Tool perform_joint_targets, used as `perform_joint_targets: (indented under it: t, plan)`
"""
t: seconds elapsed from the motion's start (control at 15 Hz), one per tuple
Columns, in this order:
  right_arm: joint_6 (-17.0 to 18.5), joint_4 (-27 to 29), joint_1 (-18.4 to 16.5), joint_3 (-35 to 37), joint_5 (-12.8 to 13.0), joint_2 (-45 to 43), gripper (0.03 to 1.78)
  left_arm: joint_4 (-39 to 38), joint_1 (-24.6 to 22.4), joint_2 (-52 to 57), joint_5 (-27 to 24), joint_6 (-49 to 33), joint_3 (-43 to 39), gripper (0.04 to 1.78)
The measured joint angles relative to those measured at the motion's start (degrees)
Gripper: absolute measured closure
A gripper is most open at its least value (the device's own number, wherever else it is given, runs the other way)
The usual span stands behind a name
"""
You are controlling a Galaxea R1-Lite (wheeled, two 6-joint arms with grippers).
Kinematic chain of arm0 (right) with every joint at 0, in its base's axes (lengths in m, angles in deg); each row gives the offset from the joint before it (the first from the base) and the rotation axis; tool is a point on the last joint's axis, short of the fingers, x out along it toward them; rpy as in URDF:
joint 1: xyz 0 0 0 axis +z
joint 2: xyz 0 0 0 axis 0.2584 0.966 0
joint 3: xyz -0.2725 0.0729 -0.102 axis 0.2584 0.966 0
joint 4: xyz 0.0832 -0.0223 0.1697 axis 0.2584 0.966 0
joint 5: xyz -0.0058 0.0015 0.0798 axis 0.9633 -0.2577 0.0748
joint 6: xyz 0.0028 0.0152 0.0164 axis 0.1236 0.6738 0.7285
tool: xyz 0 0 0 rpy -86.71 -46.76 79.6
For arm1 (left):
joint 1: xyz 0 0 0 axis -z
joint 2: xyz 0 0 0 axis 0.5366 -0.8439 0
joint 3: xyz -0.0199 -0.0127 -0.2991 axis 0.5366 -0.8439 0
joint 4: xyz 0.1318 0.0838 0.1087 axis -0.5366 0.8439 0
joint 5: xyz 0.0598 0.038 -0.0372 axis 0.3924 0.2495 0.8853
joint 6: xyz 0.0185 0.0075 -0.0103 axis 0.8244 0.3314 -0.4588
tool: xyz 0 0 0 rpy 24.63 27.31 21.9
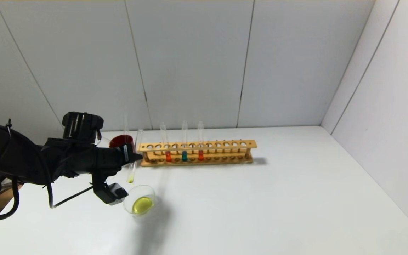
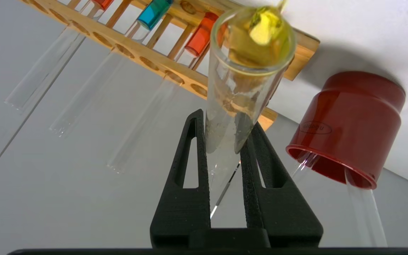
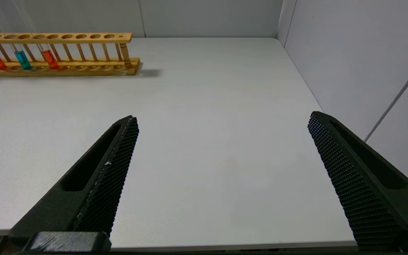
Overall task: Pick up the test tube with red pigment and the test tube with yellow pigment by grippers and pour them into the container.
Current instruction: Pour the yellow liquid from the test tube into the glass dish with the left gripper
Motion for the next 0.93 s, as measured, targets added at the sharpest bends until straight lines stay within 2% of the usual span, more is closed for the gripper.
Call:
perform_joint_targets:
  t: [0.93]
  plan:
    - [0.0, 0.0, 0.0, 0.0, -0.02, 0.0, 0.06, 0.0, 1.74, 2.54, 4.93, 2.77, -0.2, 1.51]
